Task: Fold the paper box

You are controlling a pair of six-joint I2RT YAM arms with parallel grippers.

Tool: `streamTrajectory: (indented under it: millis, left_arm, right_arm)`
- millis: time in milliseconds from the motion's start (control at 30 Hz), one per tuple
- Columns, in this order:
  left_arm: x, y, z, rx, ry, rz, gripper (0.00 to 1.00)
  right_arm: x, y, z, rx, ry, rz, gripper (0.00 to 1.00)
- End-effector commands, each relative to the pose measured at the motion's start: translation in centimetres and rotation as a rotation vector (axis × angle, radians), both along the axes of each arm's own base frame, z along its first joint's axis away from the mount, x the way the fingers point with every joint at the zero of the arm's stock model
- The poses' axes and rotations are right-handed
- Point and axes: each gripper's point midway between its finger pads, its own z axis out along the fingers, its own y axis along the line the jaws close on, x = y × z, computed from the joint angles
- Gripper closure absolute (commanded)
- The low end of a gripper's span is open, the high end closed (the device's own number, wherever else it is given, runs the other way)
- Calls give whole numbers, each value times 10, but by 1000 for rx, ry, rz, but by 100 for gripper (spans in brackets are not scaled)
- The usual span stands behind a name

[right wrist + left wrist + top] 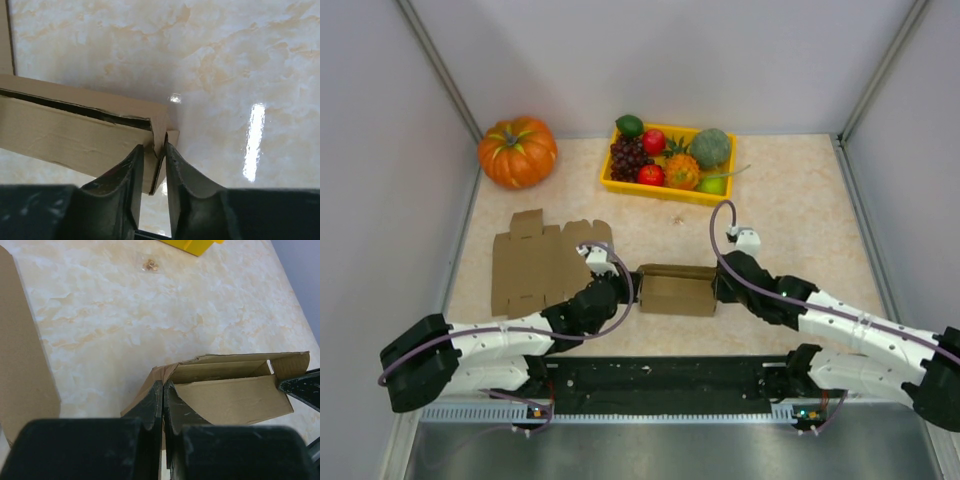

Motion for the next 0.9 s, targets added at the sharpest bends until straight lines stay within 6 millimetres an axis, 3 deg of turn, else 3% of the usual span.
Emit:
streamTrajectory:
  millis: [0,100,133,167,200,267,367,500,767,867]
  left_arm:
    - [-23,9,-46,131,90,-43,100]
    - [-25,11,-48,137,82,-39,100]
    - [-25,12,-49,140,82,-36,100]
    - [-25,14,-50,147,80,-33,100]
    - [-25,14,-50,145,75,-33,100]
    - [-26,14,-51,149,72,-36,100]
    - [-26,15,-49,152,67,-33,100]
    - [-26,17,-49,160,59,-32,100]
    - [-27,16,-48,168,65,-38,100]
    - [-26,12,-43,175,64,-48,100]
  right_arm:
    - [-13,4,13,20,-6,94,68]
    - [-16,10,41,40,-62,191,47]
    - [-16,9,46,33,-75,208,37]
    - [-14,10,57,31,-98,230,19]
    - [-15,13,61,1,-115,295,11]
    - [-11,15,75,-34,-136,337,1]
    - [-12,31,83,-58,-141,492,1]
    - [-28,54,81,-132,-183,851,1]
    - [-14,70,71,-349,-324,1096,1]
    - [-22,86,67,-332,-318,1189,1]
